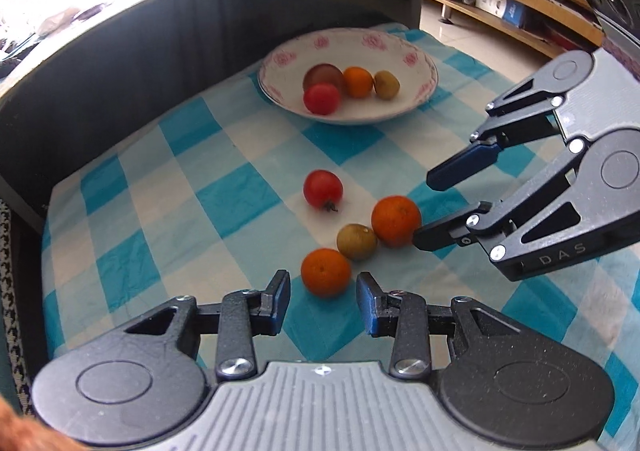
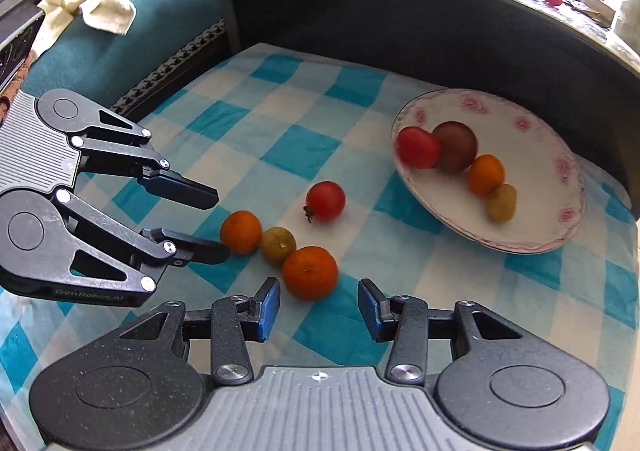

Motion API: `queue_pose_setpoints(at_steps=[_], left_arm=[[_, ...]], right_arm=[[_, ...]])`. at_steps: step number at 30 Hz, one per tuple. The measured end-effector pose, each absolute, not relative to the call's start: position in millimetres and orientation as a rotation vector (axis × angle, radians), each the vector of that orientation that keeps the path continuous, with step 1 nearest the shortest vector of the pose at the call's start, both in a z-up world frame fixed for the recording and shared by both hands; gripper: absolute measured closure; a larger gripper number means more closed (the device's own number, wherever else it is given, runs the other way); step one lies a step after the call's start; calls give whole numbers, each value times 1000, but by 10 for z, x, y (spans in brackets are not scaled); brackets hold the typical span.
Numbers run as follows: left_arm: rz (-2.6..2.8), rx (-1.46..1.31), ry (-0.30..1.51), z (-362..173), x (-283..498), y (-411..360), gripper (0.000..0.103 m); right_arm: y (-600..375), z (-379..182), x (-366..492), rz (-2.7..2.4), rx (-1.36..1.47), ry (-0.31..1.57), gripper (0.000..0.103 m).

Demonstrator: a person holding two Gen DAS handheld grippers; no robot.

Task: Organize fruits
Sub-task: 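Move right gripper around a mandarin while left gripper reaches another mandarin, then close right gripper on its mandarin while left gripper closes on the other mandarin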

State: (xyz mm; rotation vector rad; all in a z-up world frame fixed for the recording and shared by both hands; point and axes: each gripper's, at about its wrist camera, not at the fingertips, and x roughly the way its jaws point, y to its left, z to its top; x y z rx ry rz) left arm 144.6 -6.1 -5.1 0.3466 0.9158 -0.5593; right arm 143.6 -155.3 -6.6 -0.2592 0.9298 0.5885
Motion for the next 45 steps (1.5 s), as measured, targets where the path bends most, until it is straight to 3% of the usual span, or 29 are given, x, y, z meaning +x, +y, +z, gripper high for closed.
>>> queue_pose_setpoints(at_steps=[15,19,45], left_arm=[[-590,357,923,-199,1562,-107,57],[-595,370,915,-215,1554,-125,57],[-497,369,912,-96,1359,-191,64]], right_arm=[[-1465,-212,1530,621,-272,941,67],[-1463,-206,1541,621,-253,938,75],[-1640,-13,1337,457,-237,933,76]])
